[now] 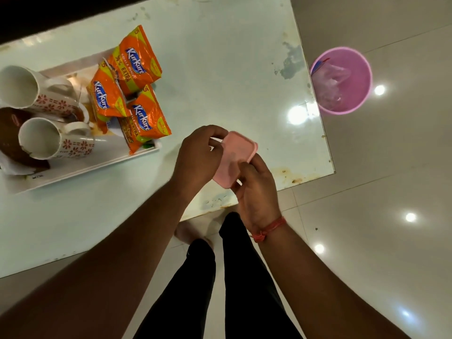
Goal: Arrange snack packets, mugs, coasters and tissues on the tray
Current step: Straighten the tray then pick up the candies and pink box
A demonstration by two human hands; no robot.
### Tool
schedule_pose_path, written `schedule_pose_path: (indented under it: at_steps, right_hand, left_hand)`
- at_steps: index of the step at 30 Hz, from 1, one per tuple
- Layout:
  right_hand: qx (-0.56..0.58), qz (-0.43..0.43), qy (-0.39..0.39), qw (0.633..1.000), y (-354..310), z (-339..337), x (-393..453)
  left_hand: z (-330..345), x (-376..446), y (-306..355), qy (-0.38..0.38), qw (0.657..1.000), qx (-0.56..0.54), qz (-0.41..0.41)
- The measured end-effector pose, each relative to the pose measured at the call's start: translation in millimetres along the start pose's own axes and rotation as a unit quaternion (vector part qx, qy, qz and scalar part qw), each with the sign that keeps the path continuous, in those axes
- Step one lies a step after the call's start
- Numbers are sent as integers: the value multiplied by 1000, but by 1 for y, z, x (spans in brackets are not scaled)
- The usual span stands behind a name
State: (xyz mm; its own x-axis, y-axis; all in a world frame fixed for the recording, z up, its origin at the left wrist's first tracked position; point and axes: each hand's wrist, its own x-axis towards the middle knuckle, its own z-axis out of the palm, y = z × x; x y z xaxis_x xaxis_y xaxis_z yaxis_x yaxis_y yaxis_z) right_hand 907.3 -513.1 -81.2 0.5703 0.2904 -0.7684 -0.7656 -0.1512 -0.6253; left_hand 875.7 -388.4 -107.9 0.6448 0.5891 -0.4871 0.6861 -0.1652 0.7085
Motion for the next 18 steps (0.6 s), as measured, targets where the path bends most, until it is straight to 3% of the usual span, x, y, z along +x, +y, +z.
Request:
schedule_pose_path:
  at_steps: [3,5,12,18]
  right_hand:
    - [-175,-5,96,980,14,-3,6]
    - [-229,-3,119,966,23,-4,8]
    - [-178,-21,223,958,50,3,13]
    - [-188,-45,252,948,63,1,29]
  left_hand:
    - [2,-3,-3,-17,1000,4,9]
    - [5,-7,-4,-16,999,34,33]
    - [15,-2,-5,0,983,141,118]
    - [27,9,-4,-5,972,171,160]
